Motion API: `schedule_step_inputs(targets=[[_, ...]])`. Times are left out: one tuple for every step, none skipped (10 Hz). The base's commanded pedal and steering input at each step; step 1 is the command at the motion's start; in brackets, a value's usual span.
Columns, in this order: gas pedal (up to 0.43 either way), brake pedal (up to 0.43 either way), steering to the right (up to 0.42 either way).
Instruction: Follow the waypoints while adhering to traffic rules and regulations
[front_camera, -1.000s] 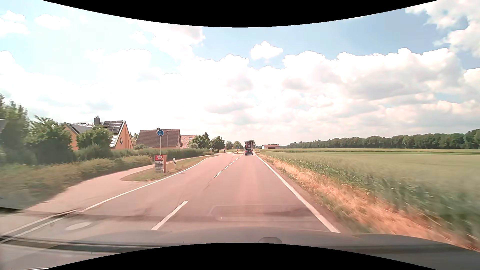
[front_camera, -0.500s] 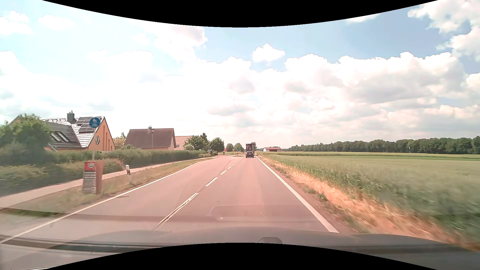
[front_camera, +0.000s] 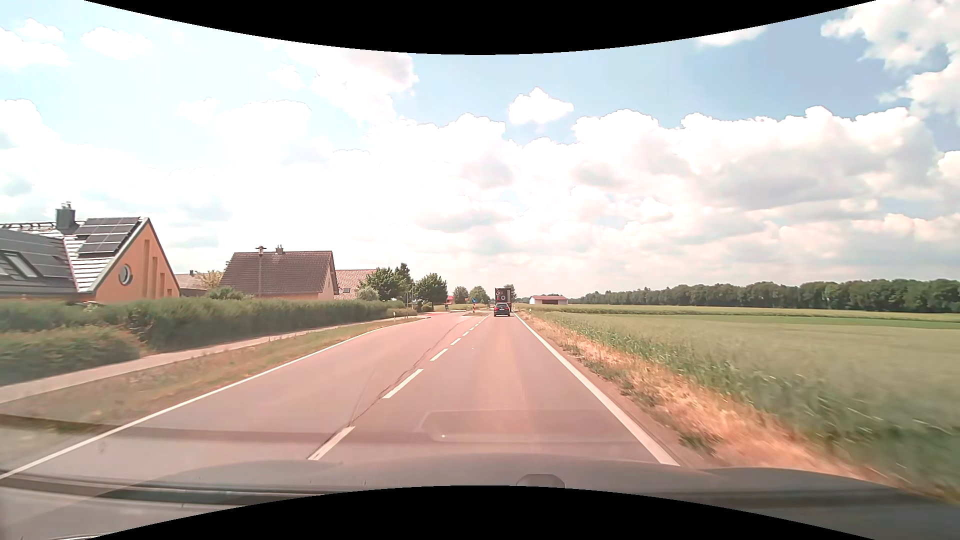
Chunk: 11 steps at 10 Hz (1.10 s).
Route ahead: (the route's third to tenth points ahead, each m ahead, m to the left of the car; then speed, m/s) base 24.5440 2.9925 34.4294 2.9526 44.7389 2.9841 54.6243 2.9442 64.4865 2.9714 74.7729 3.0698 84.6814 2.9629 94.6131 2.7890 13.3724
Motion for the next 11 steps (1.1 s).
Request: schedule_step_inputs(targets=[[0.138, 0.0, -0.004], [0.15, 0.0, -0.004], [0.157, 0.0, -0.004], [0.157, 0.0, -0.004], [0.157, 0.0, -0.003], [0.157, 0.0, 0.0], [0.157, 0.0, 0.002], [0.157, 0.0, 0.002], [0.157, 0.0, 0.002], [0.157, 0.0, 0.002], [0.157, 0.0, 0.002]])
